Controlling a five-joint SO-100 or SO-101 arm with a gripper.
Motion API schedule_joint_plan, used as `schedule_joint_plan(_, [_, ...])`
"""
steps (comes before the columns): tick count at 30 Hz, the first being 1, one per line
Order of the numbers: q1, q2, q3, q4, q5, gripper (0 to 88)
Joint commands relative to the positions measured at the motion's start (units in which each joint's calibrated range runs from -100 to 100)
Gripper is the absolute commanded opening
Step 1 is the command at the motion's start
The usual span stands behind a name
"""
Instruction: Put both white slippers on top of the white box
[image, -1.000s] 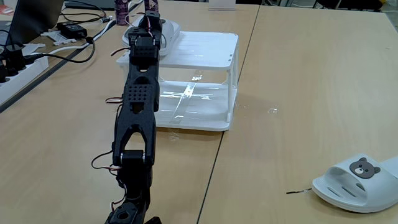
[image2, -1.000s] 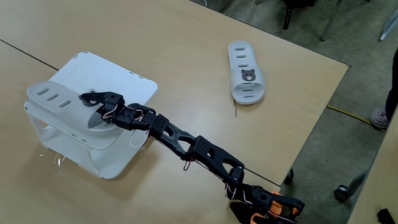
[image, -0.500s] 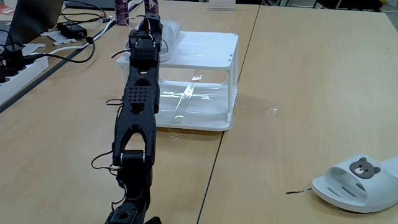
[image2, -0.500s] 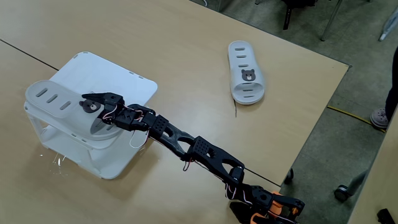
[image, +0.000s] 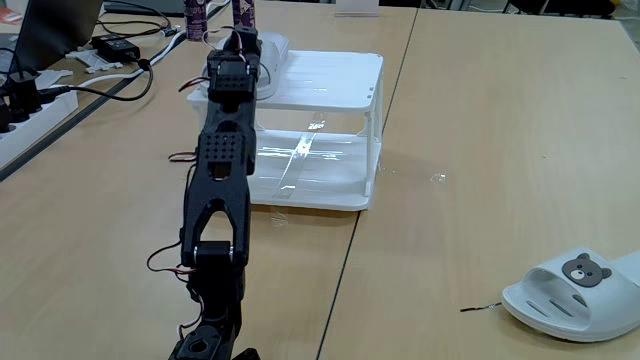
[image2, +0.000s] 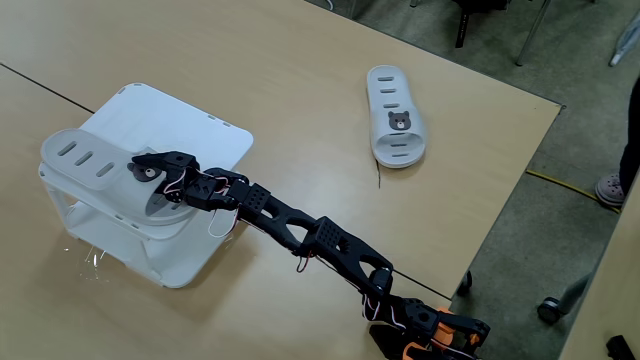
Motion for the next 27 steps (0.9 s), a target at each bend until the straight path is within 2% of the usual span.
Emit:
schedule_joint_plan(1, [-0.41, -9.12, 1.19, 0.15, 0.42, 22.7])
schedule_joint_plan(17, [-0.49, -36.47, 34.93, -0.37, 0.42, 22.8])
schedule_joint_plan(21, [-0.49, -45.30, 43.86, -0.37, 0.42, 30.4])
schedule_joint_plan(27, [-0.41, -62.97, 66.59, -0.46, 0.42, 30.2])
